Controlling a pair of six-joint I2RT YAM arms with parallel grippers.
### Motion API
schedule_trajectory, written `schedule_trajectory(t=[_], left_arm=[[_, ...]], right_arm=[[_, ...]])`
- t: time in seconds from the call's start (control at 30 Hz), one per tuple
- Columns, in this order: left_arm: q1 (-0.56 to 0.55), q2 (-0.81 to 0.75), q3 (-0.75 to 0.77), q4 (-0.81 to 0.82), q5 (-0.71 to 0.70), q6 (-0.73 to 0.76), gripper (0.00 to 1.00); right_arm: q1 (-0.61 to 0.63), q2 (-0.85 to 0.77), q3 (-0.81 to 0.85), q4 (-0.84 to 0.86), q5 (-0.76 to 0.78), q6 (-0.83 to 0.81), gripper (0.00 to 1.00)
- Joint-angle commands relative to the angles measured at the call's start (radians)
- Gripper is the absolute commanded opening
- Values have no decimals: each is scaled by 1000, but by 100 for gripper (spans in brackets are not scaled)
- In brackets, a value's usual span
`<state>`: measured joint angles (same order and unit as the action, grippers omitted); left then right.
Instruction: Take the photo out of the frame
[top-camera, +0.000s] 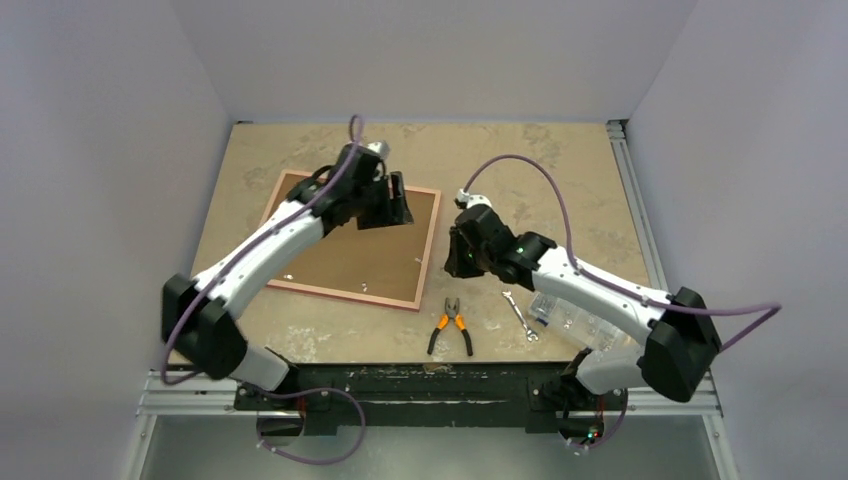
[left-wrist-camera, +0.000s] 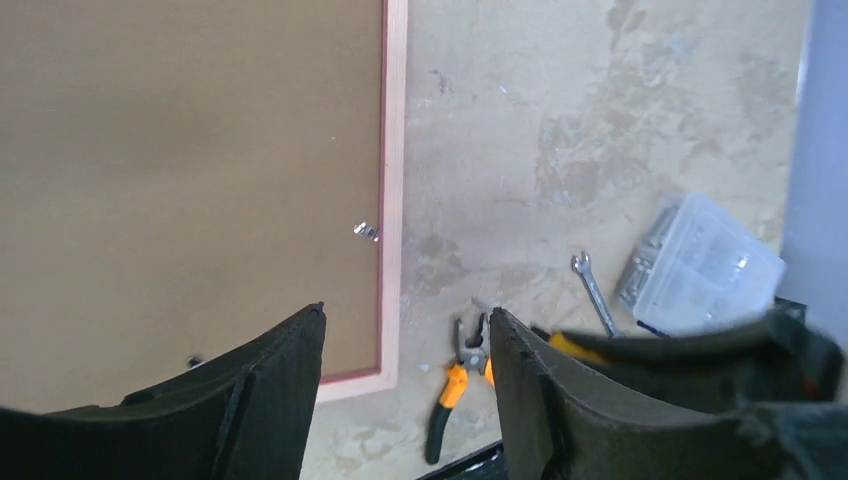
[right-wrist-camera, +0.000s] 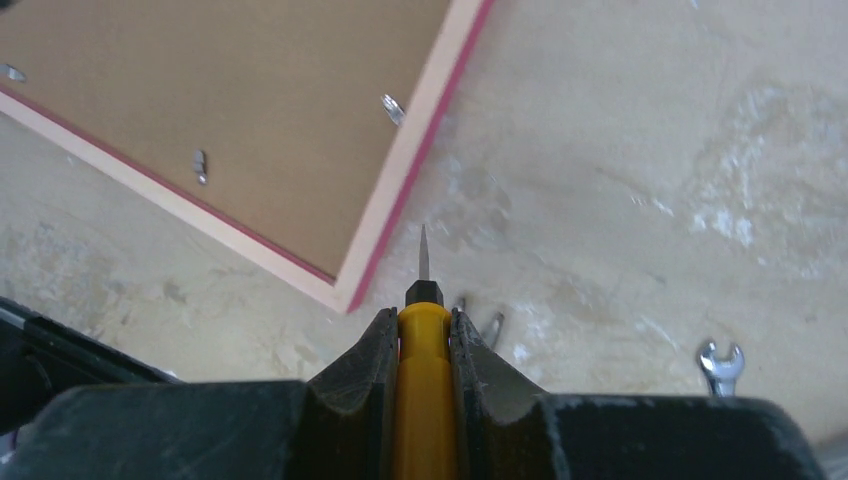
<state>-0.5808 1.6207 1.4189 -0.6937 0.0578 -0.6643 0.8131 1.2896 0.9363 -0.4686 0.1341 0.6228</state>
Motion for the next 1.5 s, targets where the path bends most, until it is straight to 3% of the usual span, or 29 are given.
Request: schedule_trajectory(t=[0.0,0.1,0.2,0.4,0.6,0.93,1.47], left_arm=[[74,-248,-246,45,71,66,58],[128,-352,-430,88,148,55,53],[143,-371,-499,109,163,67,50],[144,-279,-545,160,213,28,43],[142,-224,-571,162,199,-34,43],[142,-230,-587,154,192,-55,43],[142,-199,-606,170,224,-81,43]], right_arm=[[16,134,187,-42,-3,-80,0],[17,253,324,-110,32,-102,0],[17,368,446,-178,37,-126,0],[18,536,622,-256,11,-179,0],[18,660,755,-366,63,-214,0],[20,713,822,-456,92,-243,0],[26,764,850,-465,-17,-246,0]])
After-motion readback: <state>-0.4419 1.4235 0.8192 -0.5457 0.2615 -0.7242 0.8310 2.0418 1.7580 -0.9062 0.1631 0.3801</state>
